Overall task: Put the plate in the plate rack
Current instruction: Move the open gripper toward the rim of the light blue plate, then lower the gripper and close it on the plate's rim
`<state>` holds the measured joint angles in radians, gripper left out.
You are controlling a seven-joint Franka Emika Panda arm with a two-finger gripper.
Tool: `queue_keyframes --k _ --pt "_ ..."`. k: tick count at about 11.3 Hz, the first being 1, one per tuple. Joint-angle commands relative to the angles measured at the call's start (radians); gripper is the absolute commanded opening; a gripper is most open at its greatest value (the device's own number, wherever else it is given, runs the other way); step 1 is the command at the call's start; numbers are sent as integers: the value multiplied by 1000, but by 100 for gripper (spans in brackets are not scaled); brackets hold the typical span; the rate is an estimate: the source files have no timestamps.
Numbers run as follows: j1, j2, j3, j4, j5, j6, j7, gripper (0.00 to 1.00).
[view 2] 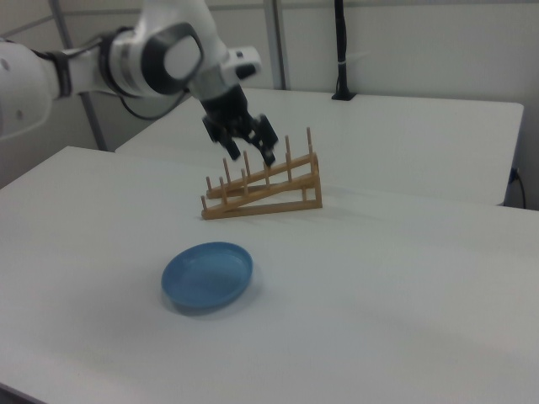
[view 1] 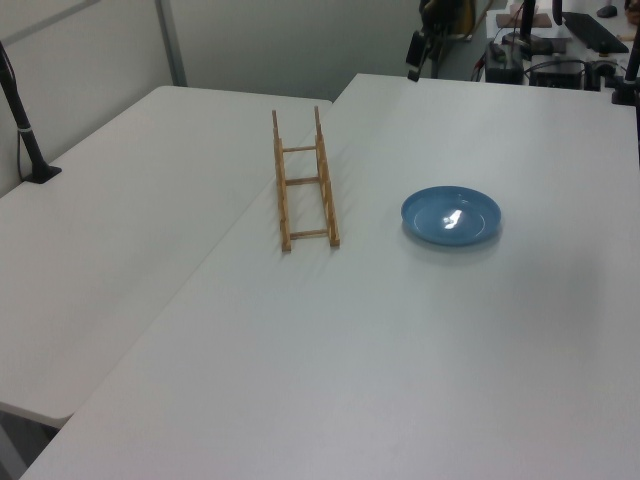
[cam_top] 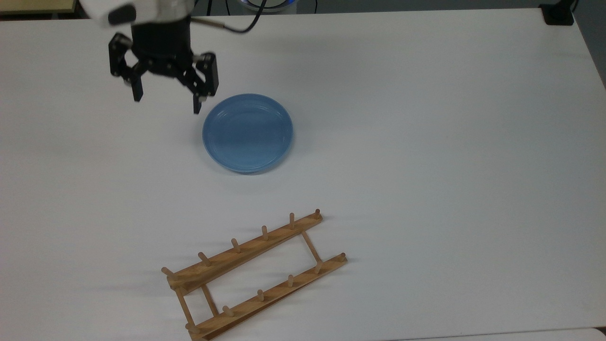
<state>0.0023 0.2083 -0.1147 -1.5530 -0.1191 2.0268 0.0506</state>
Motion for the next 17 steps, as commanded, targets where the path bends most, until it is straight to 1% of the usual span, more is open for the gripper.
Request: queue_keyframes --k 1,2,3,4,5,6,7,8,9,10,12,14,15,17 --pt "-57 133 -6 13 231 -128 -153 97" --pt "-88 141 -6 16 307 -173 -235 97" --pt "-106 144 -6 14 311 -207 -291 94" --pt "-114 157 -8 11 306 -226 -381 85" --pt "-117 177 -16 11 296 -229 -458 81" --pt "-116 193 -25 5 274 -229 -503 78" --pt "-108 203 -23 4 235 -229 -526 77" --pt "-101 221 -17 -10 196 -229 -531 77" --pt "-96 239 -13 -13 170 -227 -531 71" --pt "-90 258 -13 -15 161 -226 -532 66" --pt "-84 282 -10 -15 159 -217 -525 65" --pt "-74 295 -5 -18 159 -217 -522 55" --pt "-71 302 1 -30 161 -212 -520 55" --pt "-64 316 4 -32 161 -201 -519 47"
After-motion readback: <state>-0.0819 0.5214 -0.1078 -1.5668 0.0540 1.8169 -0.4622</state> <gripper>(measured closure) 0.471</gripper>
